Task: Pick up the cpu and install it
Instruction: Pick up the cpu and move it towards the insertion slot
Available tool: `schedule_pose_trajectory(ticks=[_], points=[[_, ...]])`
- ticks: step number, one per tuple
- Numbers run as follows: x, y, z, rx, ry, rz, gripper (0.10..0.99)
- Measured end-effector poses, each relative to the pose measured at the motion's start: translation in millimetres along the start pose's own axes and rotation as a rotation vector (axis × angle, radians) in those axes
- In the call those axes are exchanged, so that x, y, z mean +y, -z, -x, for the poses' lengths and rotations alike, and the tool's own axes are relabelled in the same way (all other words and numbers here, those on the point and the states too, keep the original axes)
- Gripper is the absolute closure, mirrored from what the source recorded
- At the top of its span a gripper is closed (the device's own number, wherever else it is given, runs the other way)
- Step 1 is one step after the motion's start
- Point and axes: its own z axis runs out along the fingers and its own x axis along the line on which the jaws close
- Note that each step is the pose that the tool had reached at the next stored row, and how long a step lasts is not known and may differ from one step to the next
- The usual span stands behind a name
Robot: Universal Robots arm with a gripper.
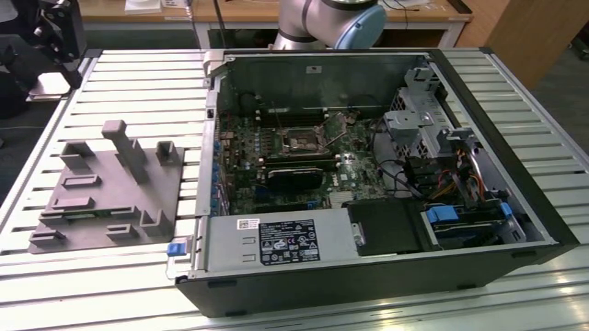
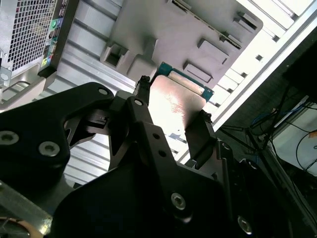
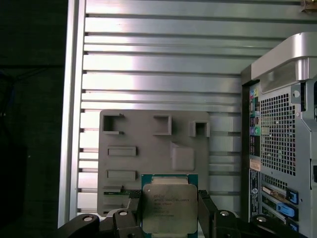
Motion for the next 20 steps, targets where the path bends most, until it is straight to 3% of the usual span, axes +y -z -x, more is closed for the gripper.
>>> schedule_pose_trajectory(ticks=[20], points=[[-0.2,-0.2,29.8,0.0,0.0,0.0,0.549]])
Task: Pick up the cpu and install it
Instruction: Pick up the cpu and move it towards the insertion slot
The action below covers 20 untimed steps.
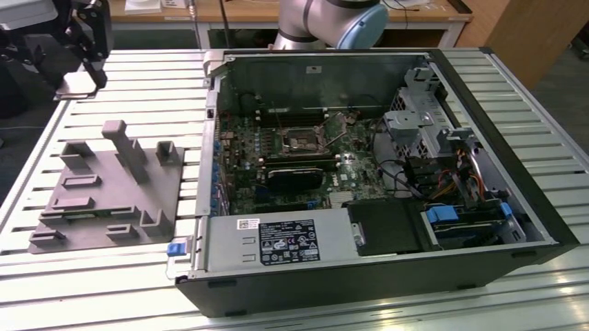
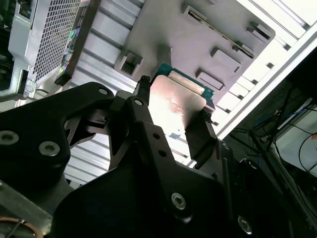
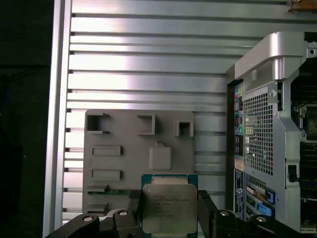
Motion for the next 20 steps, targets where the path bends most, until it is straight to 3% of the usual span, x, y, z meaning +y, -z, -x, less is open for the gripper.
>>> schedule_pose_trajectory(ticks=[20], points=[[-0.1,-0.1,21.9,0.0,0.0,0.0,0.549]])
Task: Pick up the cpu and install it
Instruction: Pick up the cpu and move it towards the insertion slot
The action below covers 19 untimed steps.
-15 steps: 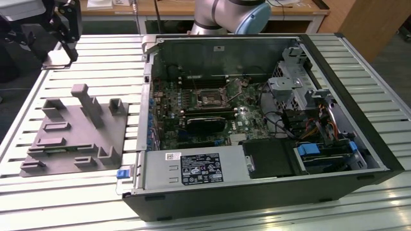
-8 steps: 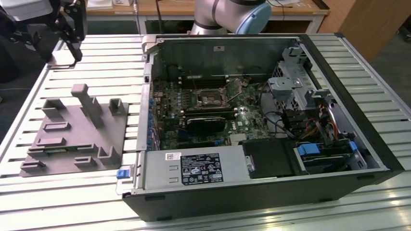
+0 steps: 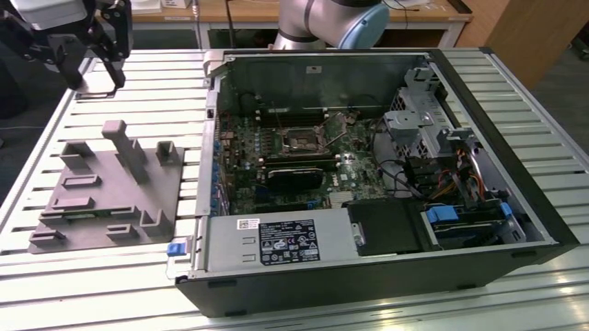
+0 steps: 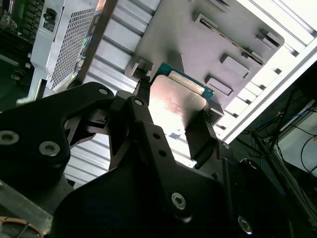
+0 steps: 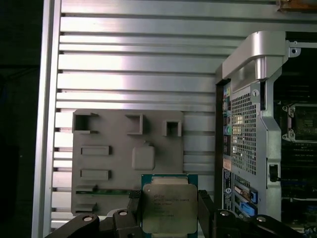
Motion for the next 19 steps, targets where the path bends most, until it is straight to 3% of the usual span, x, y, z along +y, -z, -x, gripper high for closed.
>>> schedule_pose_trajectory(ticks=[19], points=[[-0.1,-0.1,19.2,0.0001,0.0,0.0,0.549]])
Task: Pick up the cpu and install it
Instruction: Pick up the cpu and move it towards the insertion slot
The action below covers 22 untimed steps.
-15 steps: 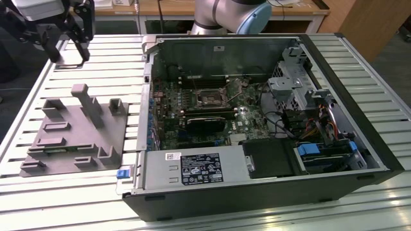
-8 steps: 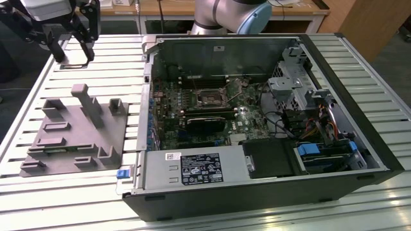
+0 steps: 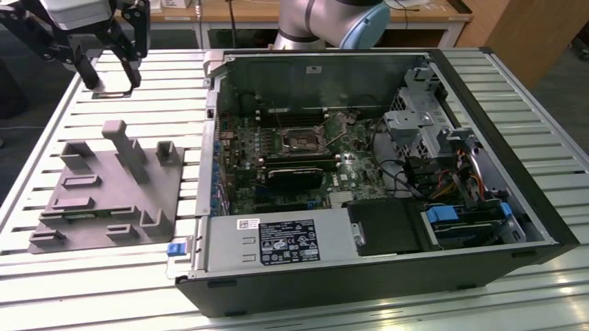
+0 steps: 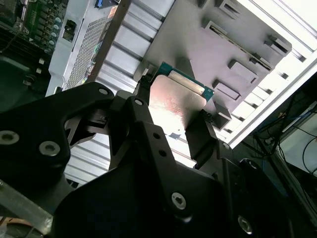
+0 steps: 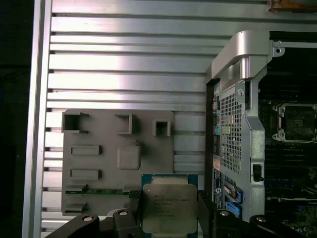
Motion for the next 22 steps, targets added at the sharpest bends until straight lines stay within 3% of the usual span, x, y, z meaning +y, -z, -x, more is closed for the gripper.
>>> schedule_pose_trajectory(ticks=[22], points=[[-0.1,-0.1,18.1,0.0,0.0,0.0,0.549]])
